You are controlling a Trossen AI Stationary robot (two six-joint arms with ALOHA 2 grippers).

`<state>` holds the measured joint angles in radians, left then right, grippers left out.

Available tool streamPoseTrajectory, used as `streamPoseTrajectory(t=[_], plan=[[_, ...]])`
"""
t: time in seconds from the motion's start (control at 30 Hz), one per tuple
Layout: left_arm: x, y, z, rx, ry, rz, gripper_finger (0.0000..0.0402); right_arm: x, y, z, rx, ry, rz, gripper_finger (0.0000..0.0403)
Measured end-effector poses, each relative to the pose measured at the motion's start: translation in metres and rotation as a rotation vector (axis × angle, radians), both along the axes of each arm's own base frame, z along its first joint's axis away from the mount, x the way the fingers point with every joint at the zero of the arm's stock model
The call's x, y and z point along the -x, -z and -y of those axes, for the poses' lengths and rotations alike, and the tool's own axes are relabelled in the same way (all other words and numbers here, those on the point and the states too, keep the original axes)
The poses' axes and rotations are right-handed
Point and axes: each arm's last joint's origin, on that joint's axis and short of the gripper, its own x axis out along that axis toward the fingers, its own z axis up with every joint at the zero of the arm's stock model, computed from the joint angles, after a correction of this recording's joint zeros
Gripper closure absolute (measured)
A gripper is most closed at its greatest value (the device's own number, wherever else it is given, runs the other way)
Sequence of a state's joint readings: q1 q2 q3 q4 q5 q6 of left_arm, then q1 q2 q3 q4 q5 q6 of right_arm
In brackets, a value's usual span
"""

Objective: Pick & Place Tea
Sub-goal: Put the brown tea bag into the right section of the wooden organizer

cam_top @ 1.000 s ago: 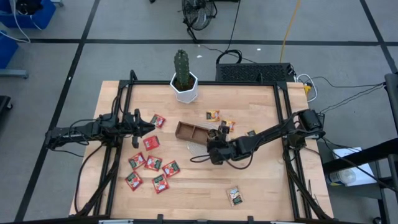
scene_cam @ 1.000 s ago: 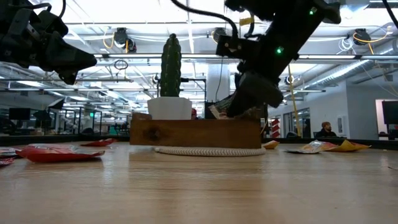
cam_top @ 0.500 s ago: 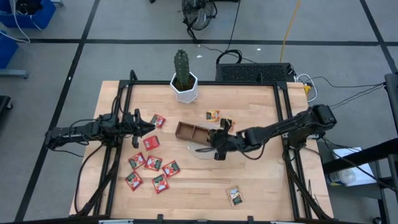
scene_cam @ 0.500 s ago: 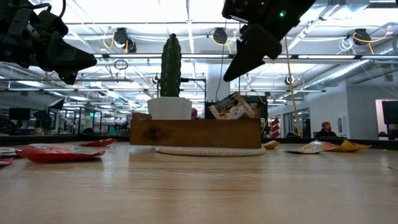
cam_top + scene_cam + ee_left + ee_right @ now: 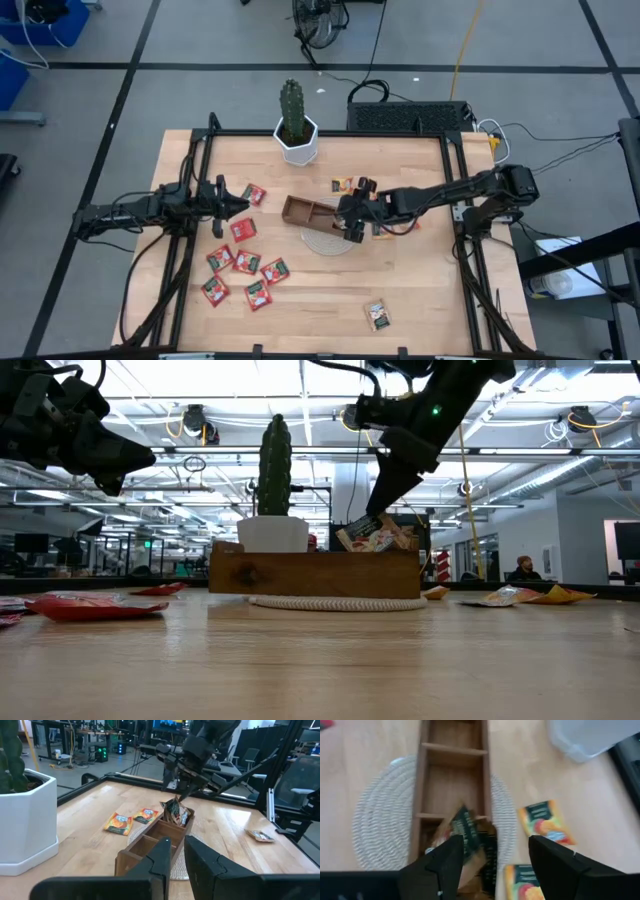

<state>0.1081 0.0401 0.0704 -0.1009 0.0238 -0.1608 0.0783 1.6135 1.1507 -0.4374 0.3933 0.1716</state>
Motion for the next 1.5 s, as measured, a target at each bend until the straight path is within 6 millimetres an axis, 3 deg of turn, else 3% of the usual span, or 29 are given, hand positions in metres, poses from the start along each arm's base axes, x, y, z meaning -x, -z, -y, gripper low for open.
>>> streamPoseTrajectory(t=[0.3, 0.63, 0.83, 1.17, 1.5], plan=[[0.000, 0.000, 0.000, 0.000, 0.000, 0.000, 0.0344, 0.000, 0.001, -0.002, -0.129, -0.048, -0.003, 0.0253], [0.000, 0.000, 0.000, 0.000, 0.000, 0.000, 0.0344, 0.002, 0.007, -0.003, -0.123, -0.055, -0.015, 0.0394], [0.000, 0.000, 0.000, 0.000, 0.000, 0.000, 0.0344, 0.010, 0.019, -0.013, -0.009, -0.012, -0.042, 0.0401], [0.000, 0.000, 0.000, 0.000, 0.000, 0.000, 0.0344, 0.017, 0.029, -0.046, 0.105, 0.009, 0.078, 0.0402], [0.000, 0.000, 0.000, 0.000, 0.000, 0.000, 0.0344, 0.033, 0.051, -0.051, 0.174, 0.119, 0.118, 0.0403]])
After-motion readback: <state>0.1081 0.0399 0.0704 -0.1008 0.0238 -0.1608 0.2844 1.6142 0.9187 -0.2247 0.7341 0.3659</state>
